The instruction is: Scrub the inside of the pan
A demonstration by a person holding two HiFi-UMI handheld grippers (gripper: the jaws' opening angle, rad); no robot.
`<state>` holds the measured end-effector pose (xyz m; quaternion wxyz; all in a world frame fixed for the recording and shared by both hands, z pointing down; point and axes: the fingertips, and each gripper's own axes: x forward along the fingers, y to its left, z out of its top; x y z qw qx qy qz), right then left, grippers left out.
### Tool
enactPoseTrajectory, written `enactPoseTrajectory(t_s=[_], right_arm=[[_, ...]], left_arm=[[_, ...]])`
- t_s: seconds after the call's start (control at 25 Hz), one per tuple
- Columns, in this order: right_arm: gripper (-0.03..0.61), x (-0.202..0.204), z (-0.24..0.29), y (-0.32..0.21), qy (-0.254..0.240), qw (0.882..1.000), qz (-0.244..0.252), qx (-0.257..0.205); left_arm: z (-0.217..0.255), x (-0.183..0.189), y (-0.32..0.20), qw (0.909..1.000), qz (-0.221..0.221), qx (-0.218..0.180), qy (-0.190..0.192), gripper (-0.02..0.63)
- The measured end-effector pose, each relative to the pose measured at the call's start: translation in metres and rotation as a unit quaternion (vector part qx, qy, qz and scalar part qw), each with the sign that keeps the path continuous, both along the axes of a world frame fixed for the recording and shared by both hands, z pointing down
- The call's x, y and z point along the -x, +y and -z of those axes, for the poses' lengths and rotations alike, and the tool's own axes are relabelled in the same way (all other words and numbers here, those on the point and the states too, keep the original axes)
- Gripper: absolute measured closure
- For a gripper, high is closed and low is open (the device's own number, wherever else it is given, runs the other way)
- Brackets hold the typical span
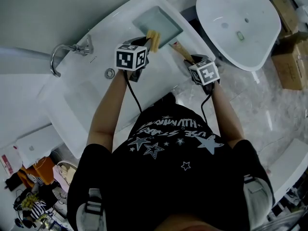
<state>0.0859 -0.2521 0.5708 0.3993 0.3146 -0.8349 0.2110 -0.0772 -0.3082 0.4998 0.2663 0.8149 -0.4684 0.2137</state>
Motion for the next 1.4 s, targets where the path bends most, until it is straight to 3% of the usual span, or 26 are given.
enactPoseTrajectory(t_s=[0.28,0.6,0.96,1.12,1.4], right_arm=[[0.448,0.000,-0.005,0.000,-0.004,1.000,-0.011,0.016],[0.448,0.000,-0.001,-0.002,-0.007,1.000,-0.020,0.016],[0.448,-0.002,-0.003,-0.001,0.003,0.999,-0.018,0.030],[0.448,-0.002,-0.003,-0.001,0.004,0.999,-0.016,0.034],[0.448,-0.002,-0.004,-0.002,0.006,0.999,-0.013,0.043]], left_arm=[[-0.022,-0.020,-0.026,0.9972,-0.053,0.021,-0.048,0.563],[-0.044,-0.035,-0.042,0.9871,-0.096,0.021,-0.126,0.563],[-0.068,-0.049,-0.048,0.9654,-0.161,0.014,-0.204,0.563],[-0.080,-0.053,-0.048,0.9590,-0.176,0.028,-0.220,0.563],[-0.091,-0.052,-0.052,0.9578,-0.171,0.043,-0.227,0.563]])
